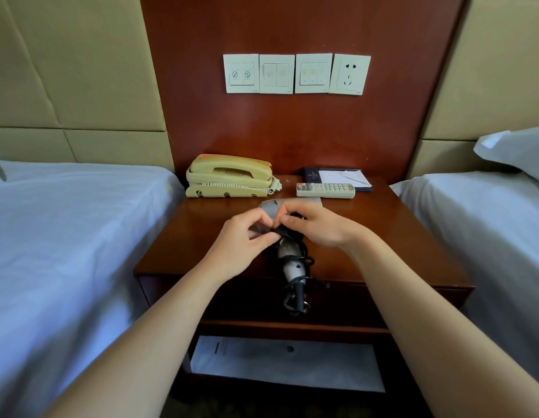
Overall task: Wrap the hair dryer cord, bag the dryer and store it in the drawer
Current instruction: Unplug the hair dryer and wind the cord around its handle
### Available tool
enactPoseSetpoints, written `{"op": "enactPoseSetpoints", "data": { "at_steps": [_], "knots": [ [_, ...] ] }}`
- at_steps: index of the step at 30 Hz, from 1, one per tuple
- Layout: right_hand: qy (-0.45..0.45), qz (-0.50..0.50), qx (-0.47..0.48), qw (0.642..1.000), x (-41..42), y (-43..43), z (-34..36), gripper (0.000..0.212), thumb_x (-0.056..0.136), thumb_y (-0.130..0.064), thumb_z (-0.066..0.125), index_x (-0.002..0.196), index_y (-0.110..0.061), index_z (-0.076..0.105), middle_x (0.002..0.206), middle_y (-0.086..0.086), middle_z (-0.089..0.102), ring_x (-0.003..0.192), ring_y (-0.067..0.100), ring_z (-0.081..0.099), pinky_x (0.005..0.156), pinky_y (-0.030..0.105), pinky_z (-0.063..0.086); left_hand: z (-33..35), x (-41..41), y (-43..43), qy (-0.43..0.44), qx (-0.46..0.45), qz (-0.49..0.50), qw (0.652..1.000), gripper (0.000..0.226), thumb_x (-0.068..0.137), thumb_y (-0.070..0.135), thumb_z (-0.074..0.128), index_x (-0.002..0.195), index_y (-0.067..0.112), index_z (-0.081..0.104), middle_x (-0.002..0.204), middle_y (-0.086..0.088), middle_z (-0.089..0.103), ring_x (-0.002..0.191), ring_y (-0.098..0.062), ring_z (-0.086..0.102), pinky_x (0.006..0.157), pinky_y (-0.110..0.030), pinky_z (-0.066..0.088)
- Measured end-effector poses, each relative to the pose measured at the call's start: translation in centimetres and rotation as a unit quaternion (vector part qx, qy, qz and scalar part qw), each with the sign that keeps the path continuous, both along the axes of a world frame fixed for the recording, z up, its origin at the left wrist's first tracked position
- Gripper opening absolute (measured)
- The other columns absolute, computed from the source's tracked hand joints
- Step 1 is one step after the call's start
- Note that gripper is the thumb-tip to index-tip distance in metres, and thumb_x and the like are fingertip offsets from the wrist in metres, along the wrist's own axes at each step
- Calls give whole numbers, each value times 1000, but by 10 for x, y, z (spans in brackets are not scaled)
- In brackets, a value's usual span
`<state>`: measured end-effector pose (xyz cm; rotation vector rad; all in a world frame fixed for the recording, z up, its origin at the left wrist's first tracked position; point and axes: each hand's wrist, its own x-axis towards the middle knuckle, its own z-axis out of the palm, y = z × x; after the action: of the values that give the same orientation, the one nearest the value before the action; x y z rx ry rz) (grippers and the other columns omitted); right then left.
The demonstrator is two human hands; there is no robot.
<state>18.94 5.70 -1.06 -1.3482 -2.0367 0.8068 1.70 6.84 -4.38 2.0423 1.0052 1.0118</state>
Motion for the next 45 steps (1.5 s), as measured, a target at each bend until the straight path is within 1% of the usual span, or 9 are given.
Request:
{"op": "enactPoseSetpoints", "data": {
  "at_steps": [4, 7, 10, 20, 27, 32, 38, 41, 45],
  "knots": [
    [-22, -109, 97, 989, -3, -2, -12, 5, 90, -24, 58, 92, -25, 54, 106, -2, 41, 105, 12, 33, 85, 21, 30, 1, 3, -1, 20, 19, 2, 1000, 11, 79, 29, 65, 86, 36, 60, 89, 8, 68, 80, -10, 69, 82, -39, 55],
    [-58, -226, 204, 951, -1, -10, -13, 24, 82, -33, 68, 93, -15, 56, 91, -8, 43, 93, 10, 36, 78, 26, 30, 3, 8, -3, 63, 49, 20, 997, 15, 85, 27, 63, 82, 39, 55, 89, 8, 66, 74, -8, 66, 74, -31, 50],
    [-84, -192, 252, 945, -2, -25, -11, 17, 88, -28, 61, 82, -12, 56, 70, -7, 45, 67, 14, 44, 61, 28, 33, 6, 13, -6, 116, 93, 33, 988, 5, 90, 27, 59, 90, 30, 55, 95, 7, 66, 84, -13, 66, 77, -33, 51],
    [-273, -121, 241, 923, -2, -51, -6, 23, 95, -23, 48, 111, -6, 50, 107, 11, 55, 90, 33, 57, 69, 42, 46, 22, 20, -13, 194, 125, 55, 972, 13, 93, 31, 55, 104, 24, 58, 100, 0, 67, 92, -25, 62, 79, -40, 51],
    [-307, -126, 258, 907, 1, -50, -11, 11, 95, -6, 42, 105, -3, 47, 98, 14, 54, 76, 35, 55, 56, 40, 38, 24, 27, -13, 245, 170, 62, 952, 15, 96, 32, 49, 105, 22, 56, 100, -3, 67, 90, -31, 60, 72, -38, 46],
    [-174, -141, 222, 949, 9, -43, -15, 9, 95, -12, 46, 98, -5, 51, 91, 10, 56, 78, 30, 54, 67, 40, 44, 22, 31, -10, 253, 195, 58, 946, 15, 98, 28, 43, 101, 18, 55, 105, 0, 62, 94, -30, 58, 73, -41, 46],
    [122, -217, 112, 962, 19, -38, -26, 14, 88, -21, 62, 83, -26, 50, 69, -3, 64, 60, 9, 59, 55, 17, 44, 7, 36, 3, 69, 80, -10, 994, 16, 94, 14, 51, 81, 21, 53, 82, 11, 50, 78, -6, 49, 73, -28, 38],
    [98, -208, 87, 969, 22, -33, -27, 10, 90, -26, 58, 100, -25, 57, 75, 0, 63, 62, 9, 53, 61, 22, 41, 6, 37, 1, -5, -30, -13, 999, 20, 94, 10, 53, 79, 23, 57, 83, 8, 54, 77, -1, 49, 71, -16, 36],
    [77, -199, 51, 976, 23, -27, -26, 27, 91, -29, 57, 115, -18, 60, 82, -1, 57, 67, 9, 52, 64, 22, 42, -1, 44, -4, -56, -165, 119, 977, 23, 95, 24, 49, 117, 18, 51, 122, -3, 50, 104, -14, 50, 85, -25, 37]
  ]
}}
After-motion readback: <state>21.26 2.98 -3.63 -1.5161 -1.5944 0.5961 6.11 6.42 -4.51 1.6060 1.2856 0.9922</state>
